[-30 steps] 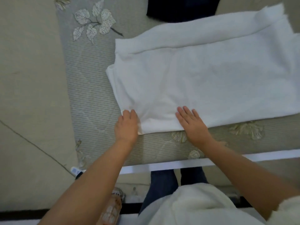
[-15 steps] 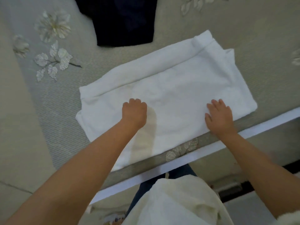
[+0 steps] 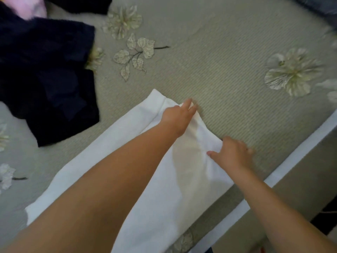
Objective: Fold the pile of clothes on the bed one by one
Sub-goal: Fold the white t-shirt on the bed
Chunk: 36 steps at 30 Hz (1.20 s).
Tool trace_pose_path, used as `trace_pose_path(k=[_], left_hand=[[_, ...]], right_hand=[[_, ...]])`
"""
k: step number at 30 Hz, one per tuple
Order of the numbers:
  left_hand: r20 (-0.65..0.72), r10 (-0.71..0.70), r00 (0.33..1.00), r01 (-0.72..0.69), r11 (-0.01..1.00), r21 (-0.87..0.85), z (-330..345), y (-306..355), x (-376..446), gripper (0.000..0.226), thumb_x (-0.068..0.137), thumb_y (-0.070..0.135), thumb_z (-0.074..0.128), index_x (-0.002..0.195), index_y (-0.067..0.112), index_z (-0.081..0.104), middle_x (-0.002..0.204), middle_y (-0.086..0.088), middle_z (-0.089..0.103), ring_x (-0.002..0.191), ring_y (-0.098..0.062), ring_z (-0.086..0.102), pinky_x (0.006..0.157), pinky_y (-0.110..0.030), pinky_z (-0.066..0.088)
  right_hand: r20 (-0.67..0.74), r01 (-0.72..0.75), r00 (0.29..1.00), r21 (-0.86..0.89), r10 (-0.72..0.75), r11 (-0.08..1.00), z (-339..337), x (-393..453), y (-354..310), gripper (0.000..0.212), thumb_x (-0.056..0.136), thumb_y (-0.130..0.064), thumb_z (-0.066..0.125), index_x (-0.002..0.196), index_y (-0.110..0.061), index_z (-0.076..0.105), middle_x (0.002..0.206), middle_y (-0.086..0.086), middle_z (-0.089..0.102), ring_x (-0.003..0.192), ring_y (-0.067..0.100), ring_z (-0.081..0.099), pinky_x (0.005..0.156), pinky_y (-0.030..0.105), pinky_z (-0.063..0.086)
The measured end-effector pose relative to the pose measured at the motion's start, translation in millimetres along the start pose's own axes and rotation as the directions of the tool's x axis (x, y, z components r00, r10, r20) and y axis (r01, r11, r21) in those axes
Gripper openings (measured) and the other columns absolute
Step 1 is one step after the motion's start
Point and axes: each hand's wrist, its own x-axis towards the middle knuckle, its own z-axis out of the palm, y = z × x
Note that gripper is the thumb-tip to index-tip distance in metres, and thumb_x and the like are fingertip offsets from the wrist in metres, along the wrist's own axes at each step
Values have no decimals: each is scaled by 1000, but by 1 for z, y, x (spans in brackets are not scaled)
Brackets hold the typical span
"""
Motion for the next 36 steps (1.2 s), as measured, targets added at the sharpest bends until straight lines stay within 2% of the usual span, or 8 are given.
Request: trace_pose_path(k=[3, 7, 11, 16, 21, 26, 32, 36], left_hand=[[98, 35, 995, -37, 999, 16, -2, -1, 14, 68, 87, 1, 48, 144, 21, 18, 155, -2, 1, 110, -28, 53, 66, -32, 35], [92, 2, 996, -5, 999, 34, -6, 0, 9, 42, 86, 1, 46, 126, 12, 44, 126, -8, 42, 104, -28, 52, 63, -30, 34], [-127, 49, 991, -55, 998, -42, -8, -7, -25, 34, 86, 2, 45, 118, 11, 54, 115, -11, 48, 94, -31, 53, 57, -31, 28], [-410, 50, 911, -92, 992, -84, 2, -27, -109, 28, 72, -12, 56, 97, -3, 64, 98, -25, 58, 66, -36, 57, 54, -30, 31], [-567, 46, 822, -108, 991, -76, 24, -61, -213, 27, 63, -18, 61, 86, -5, 65, 89, -23, 62, 64, -36, 57, 50, -38, 48], [-637, 159, 754, -180, 983, 33, 63, -102, -320, 23, 58, -20, 61, 75, -5, 64, 80, -21, 63, 60, -33, 57, 46, -30, 42], [-517, 172, 839, -178, 983, 39, 134, -154, -407, 19, 58, -18, 60, 74, -6, 62, 80, -23, 62, 58, -34, 56, 43, -31, 41], [-367, -53, 929, 28, 997, -72, 196, -181, -429, 35, 67, -14, 62, 100, -6, 61, 108, -26, 58, 85, -43, 56, 63, -47, 47]], right_hand=[[25, -20, 1000, 43, 19, 999, -2, -4, -5, 23, 85, -38, 59, 90, -16, 54, 107, 5, 61, 110, 25, 46, 93, 36, 24], [-35, 75, 997, -7, -75, 997, -6, -19, -8, 11, 88, -24, 51, 78, -18, 53, 97, 2, 63, 100, 23, 49, 88, 34, 20], [-245, 162, 957, -1, -157, 987, -6, -57, -10, 11, 85, -17, 56, 90, -9, 61, 92, 8, 63, 89, 27, 55, 80, 35, 22], [-207, 259, 949, 73, -239, 963, -10, -112, -28, 16, 90, -12, 47, 81, -16, 34, 73, 2, 54, 54, 15, 35, 45, 25, 16], [-196, 375, 909, -2, -369, 927, 3, -200, -70, 10, 86, -11, 48, 90, -15, 40, 90, 2, 58, 85, 25, 58, 66, 27, 23], [-198, 397, 898, -15, -392, 918, 66, -299, -118, 22, 83, -5, 45, 83, -18, 28, 78, -7, 44, 76, 22, 48, 69, 30, 20], [-130, 389, 914, 21, -384, 921, 154, -370, -180, 22, 81, 1, 44, 98, -13, 47, 95, 6, 58, 91, 23, 53, 71, 31, 20], [-77, 364, 926, -89, -371, 927, 217, -392, -213, 28, 66, -11, 69, 93, -12, 62, 87, 6, 64, 82, 21, 59, 76, 28, 37]])
